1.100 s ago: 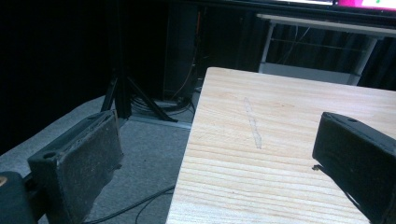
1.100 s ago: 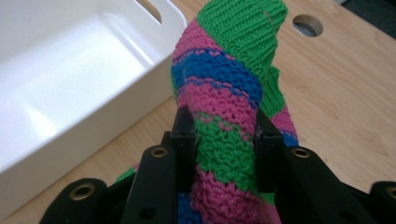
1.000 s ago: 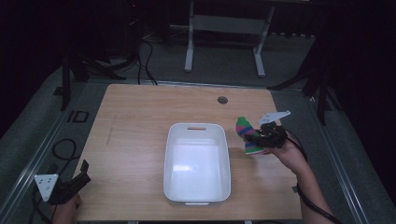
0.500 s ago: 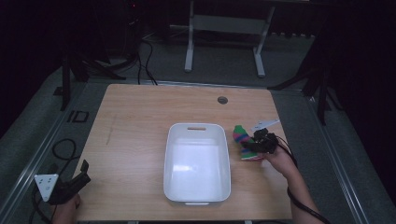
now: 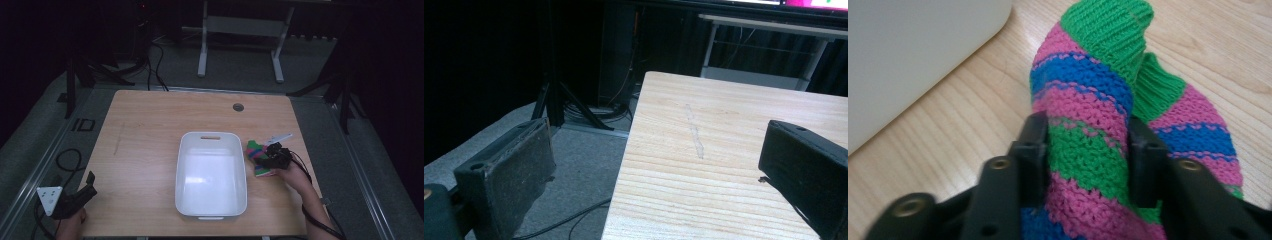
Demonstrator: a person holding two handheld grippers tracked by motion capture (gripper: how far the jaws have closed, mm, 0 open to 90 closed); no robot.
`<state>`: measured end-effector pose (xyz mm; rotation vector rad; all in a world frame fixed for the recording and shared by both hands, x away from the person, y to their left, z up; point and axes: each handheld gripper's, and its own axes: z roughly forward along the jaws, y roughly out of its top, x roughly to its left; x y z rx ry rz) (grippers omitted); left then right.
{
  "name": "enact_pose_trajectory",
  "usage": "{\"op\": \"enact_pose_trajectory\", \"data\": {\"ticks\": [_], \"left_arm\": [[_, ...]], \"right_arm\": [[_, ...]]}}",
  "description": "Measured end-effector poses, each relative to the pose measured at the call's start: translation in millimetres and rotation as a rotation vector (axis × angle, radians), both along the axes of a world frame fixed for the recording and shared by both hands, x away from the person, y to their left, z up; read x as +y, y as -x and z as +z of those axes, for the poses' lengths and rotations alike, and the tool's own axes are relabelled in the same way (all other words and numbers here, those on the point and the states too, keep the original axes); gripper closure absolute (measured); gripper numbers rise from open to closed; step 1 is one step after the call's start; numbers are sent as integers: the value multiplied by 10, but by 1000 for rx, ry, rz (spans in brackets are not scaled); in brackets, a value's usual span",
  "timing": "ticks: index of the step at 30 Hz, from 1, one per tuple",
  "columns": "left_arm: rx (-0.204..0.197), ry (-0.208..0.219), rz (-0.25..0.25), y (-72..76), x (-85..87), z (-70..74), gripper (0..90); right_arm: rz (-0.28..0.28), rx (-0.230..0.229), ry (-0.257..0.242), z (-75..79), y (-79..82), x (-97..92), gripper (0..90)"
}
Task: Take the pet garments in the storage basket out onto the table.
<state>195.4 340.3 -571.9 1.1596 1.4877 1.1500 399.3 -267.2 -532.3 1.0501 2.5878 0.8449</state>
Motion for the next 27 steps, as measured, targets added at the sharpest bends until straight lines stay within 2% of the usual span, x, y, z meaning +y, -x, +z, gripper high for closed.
{"op": "enact_pose_trajectory", "data": {"ticks": [5,9,11,16,19,27], "left_arm": [[-1,0,-1,0,0,0,18],[-2,1,-1,0,0,0,18],[-3,-1,0,2,1,-1,18],[-3,0,0,1,0,-1,18],[-2,0,0,-1,-2,0,18],[-3,-2,1,0,-4,0,18]], "right_arm": [[10,-18,-30,77,46,-9,387],[-1,-34,-46,159,81,-37,346],[-13,-55,-54,227,118,-89,309],[-28,-74,-95,330,219,-218,258],[-10,-74,-124,364,306,-296,170],[-44,-113,-171,375,523,-505,137]]}}
